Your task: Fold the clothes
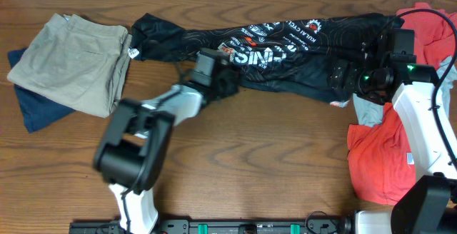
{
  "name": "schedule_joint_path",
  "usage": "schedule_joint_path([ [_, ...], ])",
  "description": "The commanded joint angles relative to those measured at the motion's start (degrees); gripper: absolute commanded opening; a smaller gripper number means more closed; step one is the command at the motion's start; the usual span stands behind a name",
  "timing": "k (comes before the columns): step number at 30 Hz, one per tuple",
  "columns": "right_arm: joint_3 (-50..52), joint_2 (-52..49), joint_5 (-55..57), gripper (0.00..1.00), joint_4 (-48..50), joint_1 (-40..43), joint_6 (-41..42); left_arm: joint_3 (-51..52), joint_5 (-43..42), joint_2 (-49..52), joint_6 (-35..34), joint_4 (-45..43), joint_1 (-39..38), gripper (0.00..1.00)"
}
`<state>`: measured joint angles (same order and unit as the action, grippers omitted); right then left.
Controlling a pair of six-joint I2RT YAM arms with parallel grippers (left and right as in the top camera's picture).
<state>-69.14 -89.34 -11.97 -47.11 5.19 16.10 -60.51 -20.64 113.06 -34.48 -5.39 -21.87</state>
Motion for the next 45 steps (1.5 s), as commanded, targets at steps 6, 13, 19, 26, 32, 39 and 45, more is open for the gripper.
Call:
schedule_joint_path([
  [6, -0.3, 0.6, 0.2, 0.99, 0.4, 0.9, 0.3, 0.3, -0.1, -8.4, 1.4, 6.6, 5.8, 0.06],
  [13, -0.3, 0.6, 0.2, 0.99, 0.4, 0.9, 0.3, 0.3, -0.8, -8.0, 1.2, 7.7, 1.4, 0.69],
  [19, -0.3, 0.6, 0.2, 0.99, 0.4, 0.9, 0.3, 0.3, -0.8, -5.1, -1.9, 6.8, -3.5, 0.77],
  [26, -0.3, 0.6, 0.2, 0.99, 0.0, 0.9, 0.3, 0.3, -0.8, 1.3, -6.1, -1.7, -5.4, 0.77],
  [32, -0.3, 0.6, 0.2, 0.99, -0.4, 0.9, 0.3, 0.3, -0.8, 4.5, -8.3, -8.9, -5.5, 0.75],
  [39, -0.3, 0.6, 0.2, 0.99, -0.4, 0.9, 0.3, 0.3, -0.8, 4.7, -8.1, -7.6, -5.2, 0.06],
  [45, -0.3, 0.6, 0.2, 0.99, -0.5, 0.9, -0.1, 0.3, -0.8, 1.0, -1.4, 2.5, 0.3, 0.06],
])
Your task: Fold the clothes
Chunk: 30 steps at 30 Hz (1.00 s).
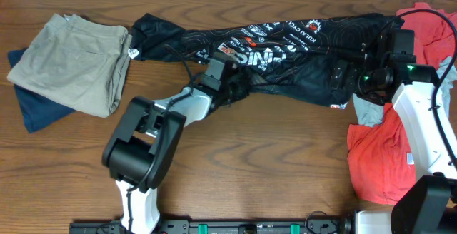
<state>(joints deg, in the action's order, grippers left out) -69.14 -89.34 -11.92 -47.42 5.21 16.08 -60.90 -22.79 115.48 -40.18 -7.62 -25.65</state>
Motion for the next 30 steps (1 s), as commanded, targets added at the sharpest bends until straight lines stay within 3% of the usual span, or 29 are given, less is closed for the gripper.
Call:
schedule_joint_path([
  [1, -0.3, 0.6, 0.4, 0.99, -0.2, 0.9, -0.1, 0.7, 1.4, -2.7, 5.4, 6.9, 5.8, 0.06],
  [7, -0.3, 0.6, 1.3, 0.99, -0.2, 0.9, -0.1, 0.7, 1.6, -13.4, 14.3, 16.7, 20.8, 0.06],
  [14, -0.3, 0.6, 1.2, 0.99, -0.1, 0.9, -0.1, 0.7, 3.3, -19.8, 15.0, 17.8, 36.4, 0.06],
  [15, -0.3, 0.6, 1.2, 0.99, -0.1, 0.9, -0.1, 0.7, 3.0, -19.8, 14.9, 18.2, 37.5, 0.12],
  [17, -0.3, 0.6, 1.2, 0.99, -0.2, 0.9, -0.1, 0.7, 1.7, -19.6, 14.9, 19.9, 38.4, 0.57],
  [19, -0.3, 0.6, 1.2, 0.99, -0.2, 0.9, -0.1, 0.7, 0.8, -19.6, 14.9, 23.0, 38.1, 0.92],
  [21, -0.3, 0.6, 1.2, 0.99, -0.2, 0.9, -0.1, 0.7, 0.7, -19.6, 14.9, 27.3, 37.0, 0.99],
  [27, -0.3, 0.6, 1.2, 0.99, -0.2, 0.9, -0.1, 0.7, 0.9, -19.4, 15.1, 39.3, 31.4, 0.98],
  [30, -0.3, 0.6, 1.2, 0.99, -0.2, 0.9, -0.1, 1.0, 2.2, -18.6, 15.1, 40.6, 28.2, 0.98],
])
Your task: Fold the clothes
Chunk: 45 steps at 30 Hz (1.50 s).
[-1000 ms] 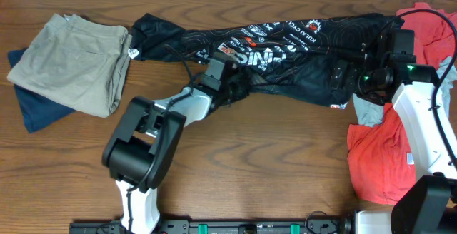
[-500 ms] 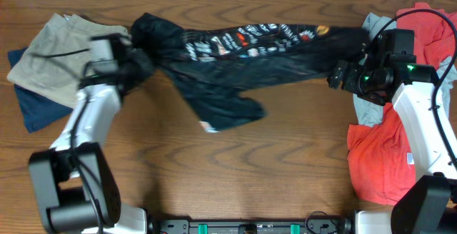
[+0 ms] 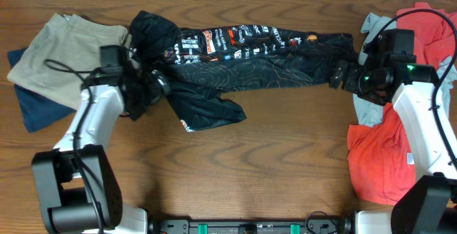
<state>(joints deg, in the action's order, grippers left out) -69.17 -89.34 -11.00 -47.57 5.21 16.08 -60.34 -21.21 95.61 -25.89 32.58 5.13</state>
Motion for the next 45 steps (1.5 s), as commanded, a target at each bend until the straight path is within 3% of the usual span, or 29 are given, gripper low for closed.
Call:
schedule_joint_path([
  [1, -0.3, 0.6, 0.3, 0.99, 0.0, 0.9, -0.1, 0.7, 1.7, 1.7, 0.8, 0.2, -3.6, 0.98],
  [6, -0.3, 0.6, 0.3, 0.99, -0.5, 0.9, -0.1, 0.8, 6.9, 5.8, 0.8, -0.4, -7.4, 0.98],
  [17, -0.3, 0.6, 0.3, 0.99, -1.1, 0.9, -0.1, 0.8, 3.2, 15.1, 0.3, -8.5, -11.6, 1.00],
  [19, -0.3, 0.6, 0.3, 0.99, -1.1, 0.9, -0.1, 0.8, 2.4, 15.6, 0.3, -8.2, -12.9, 0.91],
  [23, -0.3, 0.6, 0.3, 0.99, -1.1, 0.9, -0.1, 0.8, 2.4, 15.6, 0.4, -7.4, -14.9, 0.63],
  [25, -0.3, 0.6, 0.3, 0.99, -1.0, 0.9, -0.1, 0.8, 3.1, 15.6, 0.4, -7.7, -15.0, 0.43],
  [28, -0.3, 0.6, 0.3, 0.99, -0.9, 0.9, -0.1, 0.8, 4.5, 15.6, 0.4, -7.8, -14.8, 0.22],
  [32, -0.3, 0.6, 0.3, 0.99, -0.9, 0.9, -0.1, 0.8, 5.5, 15.6, 1.1, -7.6, -14.7, 0.06],
  [38, -0.3, 0.6, 0.5, 0.99, -0.9, 0.9, -0.5, 0.8, 5.5, 14.3, 6.3, -3.9, -13.4, 0.06],
  [45, -0.3, 0.6, 1.8, 0.99, -1.1, 0.9, -0.5, 0.7, 7.3, 5.4, 11.4, 6.3, -3.9, 0.06],
])
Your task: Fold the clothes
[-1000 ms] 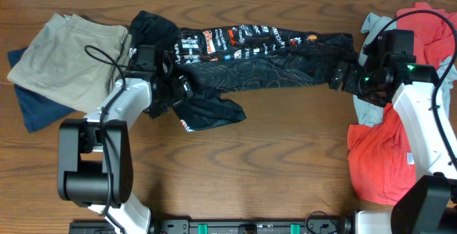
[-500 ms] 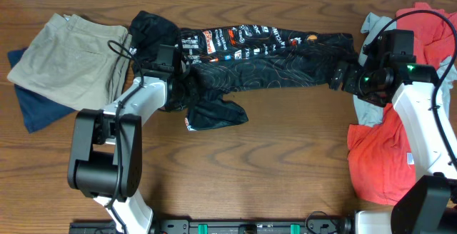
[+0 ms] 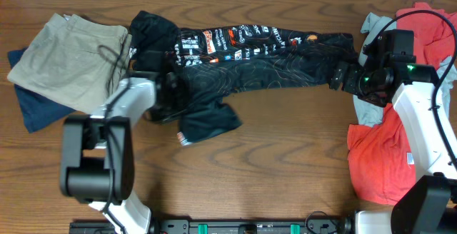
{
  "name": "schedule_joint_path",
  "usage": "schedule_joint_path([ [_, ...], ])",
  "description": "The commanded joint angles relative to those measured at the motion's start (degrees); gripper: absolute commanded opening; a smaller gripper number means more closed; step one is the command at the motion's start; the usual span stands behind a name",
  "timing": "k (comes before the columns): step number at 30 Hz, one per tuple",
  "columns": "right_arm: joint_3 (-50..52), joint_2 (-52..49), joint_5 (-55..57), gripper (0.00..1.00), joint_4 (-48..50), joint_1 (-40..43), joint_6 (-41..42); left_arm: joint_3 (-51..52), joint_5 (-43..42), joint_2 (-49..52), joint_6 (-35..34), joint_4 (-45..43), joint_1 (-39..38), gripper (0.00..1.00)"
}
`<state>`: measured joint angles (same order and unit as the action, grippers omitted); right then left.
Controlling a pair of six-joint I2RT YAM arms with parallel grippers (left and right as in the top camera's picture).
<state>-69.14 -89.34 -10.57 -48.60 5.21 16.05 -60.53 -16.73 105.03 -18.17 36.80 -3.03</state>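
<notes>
A black jersey with printed logos [image 3: 264, 63] lies stretched across the far middle of the table, with a loose flap [image 3: 208, 120] hanging toward the front at its left. My left gripper [image 3: 171, 95] rests on the jersey's left part just above that flap; its dark fingers blend into the black cloth. My right gripper [image 3: 341, 75] is shut on the jersey's right end and holds it taut.
Folded khaki shorts [image 3: 68, 59] lie on a navy garment [image 3: 36, 109] at the far left. A pile of red clothes [image 3: 382, 155] with a grey piece [image 3: 368, 109] sits at the right, under and beside my right arm.
My left gripper has moved right, from the jersey's left edge to above the flap, and its arm has swung round. The flap has shifted slightly down and left. The right gripper has not moved.
At first the jersey lay wide open with my left gripper at its middle front and my right gripper on its right end. Then the left gripper was near the left end and the jersey had narrowed into a long band. Now that gripper sits over the flap.
</notes>
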Motion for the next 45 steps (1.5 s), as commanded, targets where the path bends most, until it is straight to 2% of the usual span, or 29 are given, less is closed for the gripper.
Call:
schedule_joint_path([
  [1, -0.3, 0.6, 1.6, 0.99, -0.1, 0.9, -0.5, 0.9, 2.9, -5.5, 4.0, 3.1, 6.0, 0.06],
  [6, -0.3, 0.5, 2.6, 0.99, -0.1, 0.9, -0.5, 1.0, 2.9, -12.2, 4.0, 6.8, 14.8, 0.06],
  [10, 0.1, -0.3, 3.1, 0.99, -0.1, 0.7, 0.0, 1.0, 2.9, -14.1, 4.0, 8.6, 18.1, 0.06],
  [17, 3.3, -3.9, -3.1, 0.98, -0.3, -1.1, 0.2, 1.0, 2.6, -14.1, 4.0, 9.6, 17.3, 0.06],
  [23, 7.3, -8.1, -3.4, 0.96, 0.6, -3.1, 2.4, 1.0, 2.7, -14.1, 4.0, 9.4, 16.9, 0.06],
  [34, 10.2, -14.5, -3.4, 0.95, 13.1, -6.3, 2.8, 1.0, 2.7, -14.1, 4.0, 9.2, 16.9, 0.06],
  [40, 10.2, -17.6, -2.8, 0.89, 15.5, -8.2, 2.8, 1.0, 2.6, -14.1, 4.0, 9.2, 16.9, 0.06],
  [45, 10.2, -18.5, -2.8, 0.72, 16.5, -8.3, 3.2, 1.0, 2.6, -14.1, 4.0, 9.2, 16.9, 0.06],
])
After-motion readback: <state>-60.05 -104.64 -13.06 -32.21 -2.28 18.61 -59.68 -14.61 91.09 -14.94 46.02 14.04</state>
